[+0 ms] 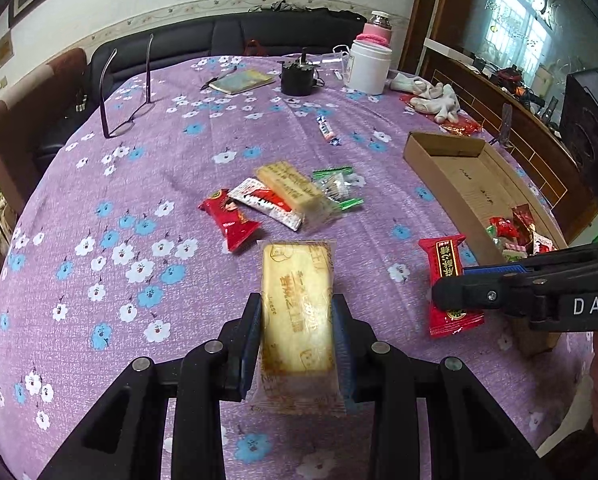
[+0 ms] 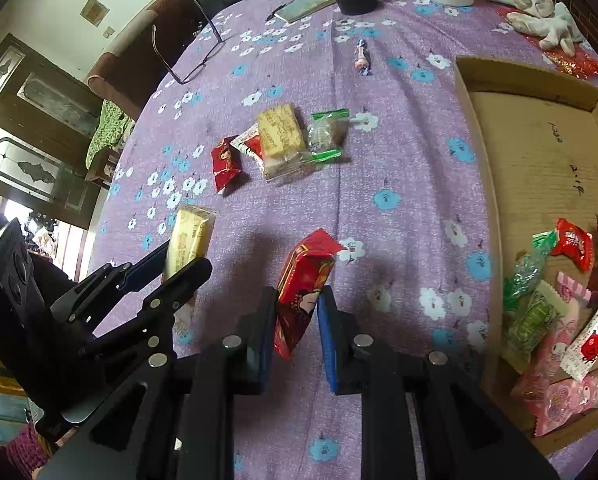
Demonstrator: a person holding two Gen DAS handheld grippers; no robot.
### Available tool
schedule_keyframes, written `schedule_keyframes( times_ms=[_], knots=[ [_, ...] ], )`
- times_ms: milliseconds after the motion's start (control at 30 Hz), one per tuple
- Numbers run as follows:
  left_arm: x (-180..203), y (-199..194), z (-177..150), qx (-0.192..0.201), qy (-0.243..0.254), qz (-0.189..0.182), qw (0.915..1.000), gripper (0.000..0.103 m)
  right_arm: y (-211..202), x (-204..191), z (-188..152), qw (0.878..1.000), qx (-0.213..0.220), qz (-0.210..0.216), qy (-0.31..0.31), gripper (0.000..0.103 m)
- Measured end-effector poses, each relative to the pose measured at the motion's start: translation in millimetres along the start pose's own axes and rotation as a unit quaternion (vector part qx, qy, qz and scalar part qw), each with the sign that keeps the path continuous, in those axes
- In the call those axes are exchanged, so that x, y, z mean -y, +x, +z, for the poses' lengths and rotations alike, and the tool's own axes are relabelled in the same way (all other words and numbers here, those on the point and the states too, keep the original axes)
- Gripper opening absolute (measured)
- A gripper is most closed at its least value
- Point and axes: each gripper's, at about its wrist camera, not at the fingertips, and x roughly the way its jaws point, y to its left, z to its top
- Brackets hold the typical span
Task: Organize snacks
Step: 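Carry the yellow cake bar and red packet over the cardboard box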
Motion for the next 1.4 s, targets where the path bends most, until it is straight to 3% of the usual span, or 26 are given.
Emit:
schedule_keyframes(
  times_ms=[400,800,1100,1400],
  knots=[
    [23.2,-2.8,1.4,0.003,0.008,-0.003,1.0,0.035,-16.4,16.9,-4.1,1.0,0.012,0.002,0.004,0.02],
    [72.1,3.3,18.4,0.005,0.039,-0.036,0.9986,0.035,-50.0,62.9,-12.5,0.998,0.042,-0.013,0.042,0.02],
    [130.4,10.9,40.2,0.003,0.088,-0.074,0.9934,0.035,-76.8,115.0,-23.2,0.992,0.07,-0.032,0.1,0.02],
    [196.4,36.3,52.6,-0.035,0.115,-0.138,0.9831,0.034,-92.9,164.3,-35.1,0.983,0.078,-0.058,0.155,0.02]
  ],
)
